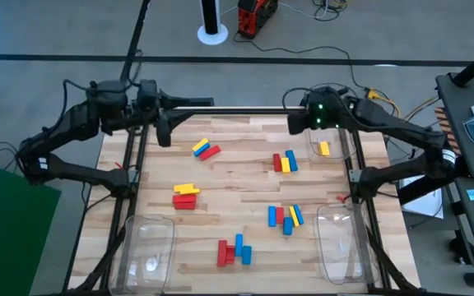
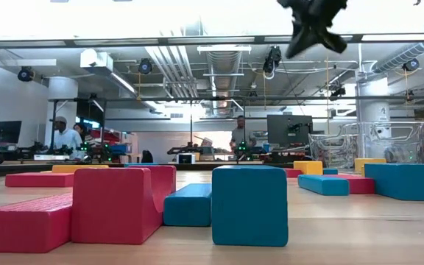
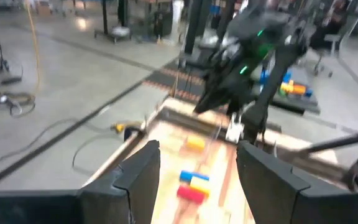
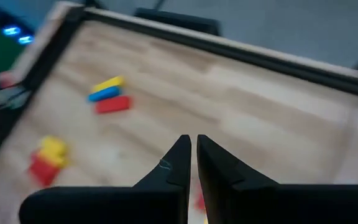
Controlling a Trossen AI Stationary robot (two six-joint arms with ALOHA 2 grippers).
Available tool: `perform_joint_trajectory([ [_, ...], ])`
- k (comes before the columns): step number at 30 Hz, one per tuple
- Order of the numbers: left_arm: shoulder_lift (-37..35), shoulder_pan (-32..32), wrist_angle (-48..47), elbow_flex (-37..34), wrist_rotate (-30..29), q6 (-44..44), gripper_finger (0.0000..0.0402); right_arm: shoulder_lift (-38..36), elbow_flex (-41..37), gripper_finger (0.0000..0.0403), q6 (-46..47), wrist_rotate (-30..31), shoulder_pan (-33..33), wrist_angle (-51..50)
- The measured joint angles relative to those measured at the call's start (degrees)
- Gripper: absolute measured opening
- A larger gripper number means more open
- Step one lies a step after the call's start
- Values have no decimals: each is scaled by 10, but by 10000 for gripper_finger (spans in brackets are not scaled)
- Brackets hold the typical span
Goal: Sort blocks
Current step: Put the red block into the bottom left transparent bin
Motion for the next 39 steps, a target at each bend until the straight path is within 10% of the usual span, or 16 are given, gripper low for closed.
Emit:
perform_joint_trajectory([
  [12, 38, 0, -63, 0, 8, 10, 189, 0, 14, 18, 37, 68, 182, 1],
  [39, 203, -45, -158, 0, 56, -217, 189, -131, 15, 18, -214, 63, 176, -48],
])
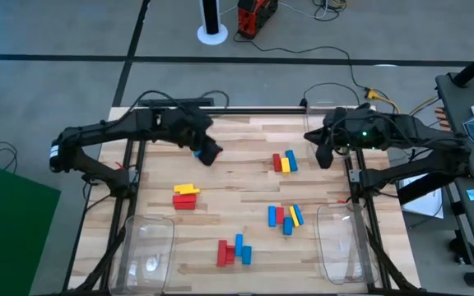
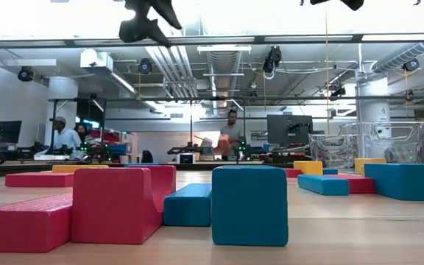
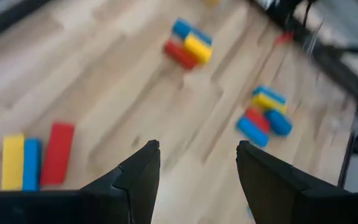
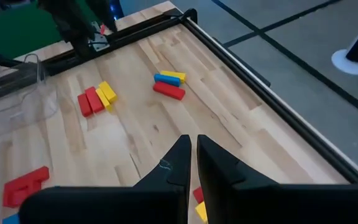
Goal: Sort blocks
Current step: Put the red block into the bottom left transparent bin
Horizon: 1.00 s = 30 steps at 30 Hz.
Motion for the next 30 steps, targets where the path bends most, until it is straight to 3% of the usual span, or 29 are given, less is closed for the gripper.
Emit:
perform_joint_trajectory([
  [8, 48, -22, -50, 0, -4, 108, 189, 18, -1, 18, -23, 3, 0, 9],
  [17, 99, -19, -38, -11, -73, 254, 189, 36, -1, 18, -21, 5, 0, 10],
  [30, 41, 15, 210, -255, -88, 263, 189, 40, -1, 18, -11, 22, 0, 10],
])
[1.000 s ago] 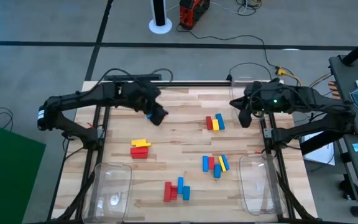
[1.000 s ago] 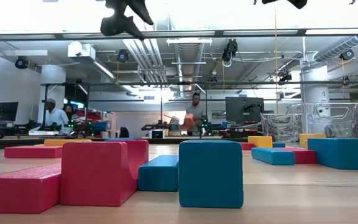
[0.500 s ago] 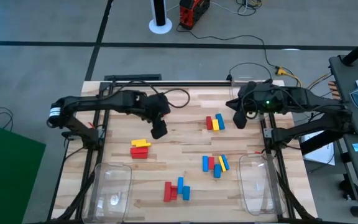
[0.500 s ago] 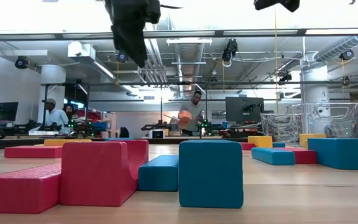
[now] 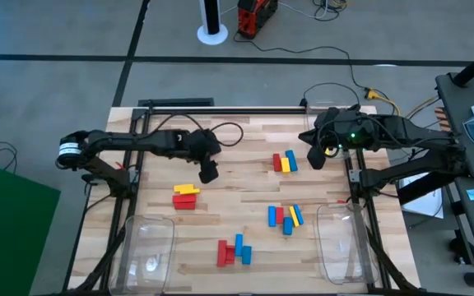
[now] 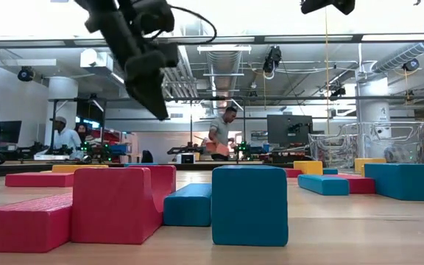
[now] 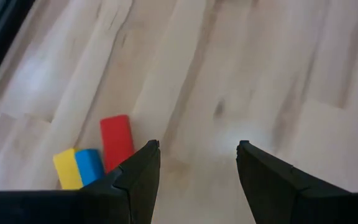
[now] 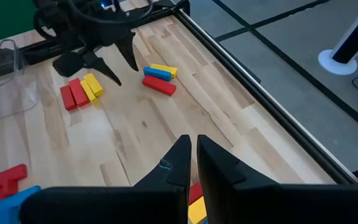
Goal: Sort blocks
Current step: Put the red block into the bottom left transparent bin
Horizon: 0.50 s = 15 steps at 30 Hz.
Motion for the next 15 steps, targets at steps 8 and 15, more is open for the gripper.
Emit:
perform_joint_trajectory([
  [8, 12, 12, 71, -65, -55, 21, 189, 5, 0, 18, 15, 0, -1, -1],
  [15, 13, 39, 129, -112, -44, 31, 188, 6, 0, 18, 18, 13, -1, -1],
])
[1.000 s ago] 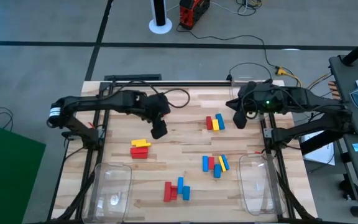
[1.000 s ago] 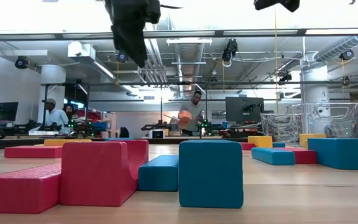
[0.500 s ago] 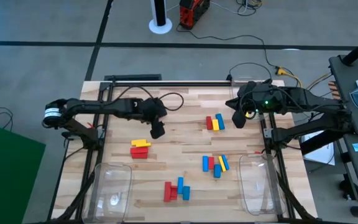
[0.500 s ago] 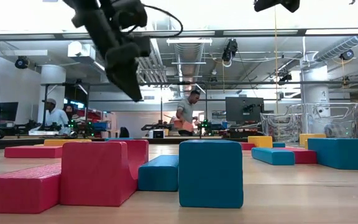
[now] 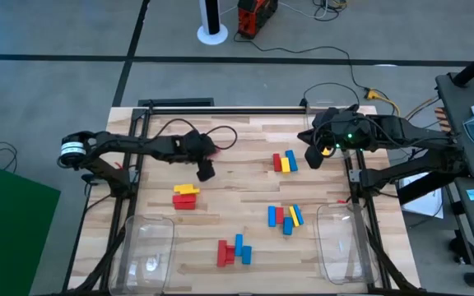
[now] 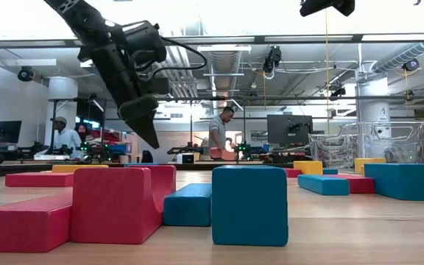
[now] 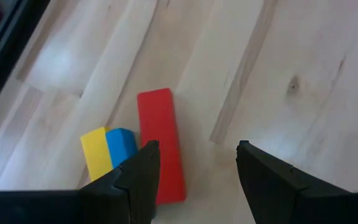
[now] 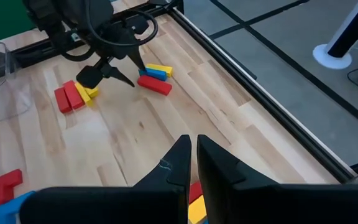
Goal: Sort blocks
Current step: Put the red block into the bottom left transparent bin
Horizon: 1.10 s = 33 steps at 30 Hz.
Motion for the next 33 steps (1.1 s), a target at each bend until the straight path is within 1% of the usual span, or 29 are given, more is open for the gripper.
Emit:
perform_joint_trajectory([
  [2, 0, 6, 16, -9, 13, 1, 180, 0, 0, 18, 2, 0, 0, 0],
  [4, 0, 12, 18, -15, 19, 1, 158, 0, 0, 18, 2, 0, 0, 0],
  [6, 0, 18, 18, -17, 19, 1, 111, 0, 0, 18, 5, 1, 0, 0],
  [8, 0, 24, 20, -17, 33, 3, 41, 1, 0, 18, 8, 1, 0, 0],
  [9, 0, 28, 21, -17, 41, 5, 21, 1, 0, 18, 8, 1, 0, 0],
  [10, 0, 30, 24, -17, 45, 6, 16, 1, 0, 18, 8, 2, 0, 0],
  [15, 0, 46, 34, -17, 33, 14, 2, 5, 0, 18, 8, 20, 0, 0],
  [22, 0, 67, 37, -24, 30, 18, 0, 11, -1, 18, 8, 30, 0, -4],
  [28, 0, 66, 65, -40, 31, 16, 0, 11, -3, 18, 8, 30, 0, -4],
  [33, 0, 67, 88, -58, 35, -9, 0, 11, -3, 18, 8, 35, 0, -4],
])
